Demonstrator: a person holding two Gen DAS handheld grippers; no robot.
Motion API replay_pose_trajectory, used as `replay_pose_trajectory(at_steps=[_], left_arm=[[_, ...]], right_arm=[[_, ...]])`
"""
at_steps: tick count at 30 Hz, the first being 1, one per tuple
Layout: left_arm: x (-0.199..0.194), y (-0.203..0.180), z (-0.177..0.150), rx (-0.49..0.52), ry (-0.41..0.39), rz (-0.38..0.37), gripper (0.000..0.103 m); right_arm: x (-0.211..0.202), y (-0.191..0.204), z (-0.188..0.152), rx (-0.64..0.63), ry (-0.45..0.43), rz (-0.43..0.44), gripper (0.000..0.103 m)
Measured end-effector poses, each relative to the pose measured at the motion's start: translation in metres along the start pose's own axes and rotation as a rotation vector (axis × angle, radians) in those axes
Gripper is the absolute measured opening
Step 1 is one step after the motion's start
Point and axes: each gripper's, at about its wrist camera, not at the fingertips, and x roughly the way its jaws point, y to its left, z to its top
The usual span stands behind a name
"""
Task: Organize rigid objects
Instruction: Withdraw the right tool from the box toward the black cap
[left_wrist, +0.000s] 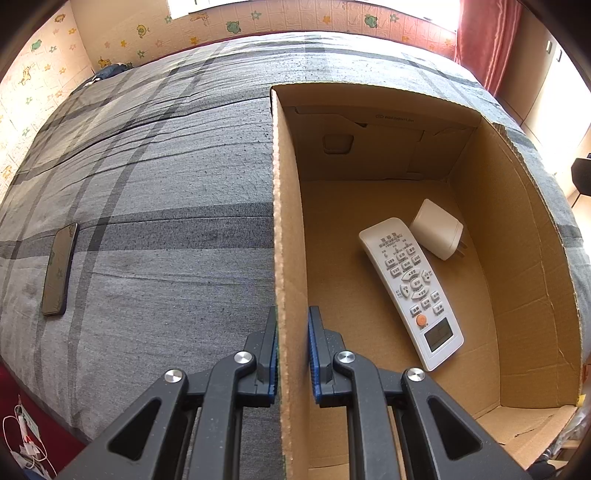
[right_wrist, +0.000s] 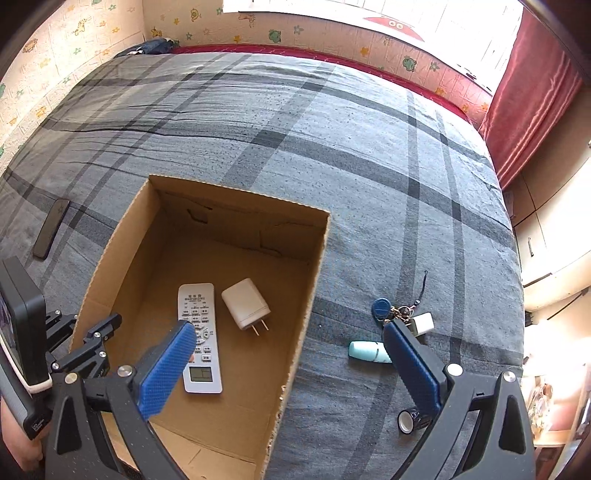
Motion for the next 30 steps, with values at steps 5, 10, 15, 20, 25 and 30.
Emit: replay_pose_trajectory(at_steps=[5, 10, 15, 20, 25, 30], left_arm=[[0.0, -0.001, 0.0, 0.002, 0.001, 0.002, 0.014], [0.0, -0.001, -0.001, 0.001, 0.001, 0.002, 0.014], [0.0, -0.001, 0.0, 0.001, 0.001, 0.002, 0.014], [0.0, -0.001, -0.001, 0.002, 0.001, 0.002, 0.014], [0.0, -0.001, -0.001, 0.002, 0.001, 0.002, 0.014], [0.001, 0.0, 0.0, 0.002, 0.005, 0.002, 0.014]], right_arm=[[-0.007, -0.03, -0.011, 0.031, -0.004, -0.02, 0.103], [-0.011, -0.059, -0.025, 0.06, 0.001, -0.032, 0.103], [-0.011, -0.085, -0.041, 0.086, 0.011, -0.051, 0.103], [-0.003, -0.107, -0.059, 0.121, 0.039, -0.071, 0.103], [0.013, -0.126, -0.076, 0.151, 0.068, -0.08, 0.103], [0.036, -0.14, -0.093, 0.191, 0.09, -0.07, 0.103]])
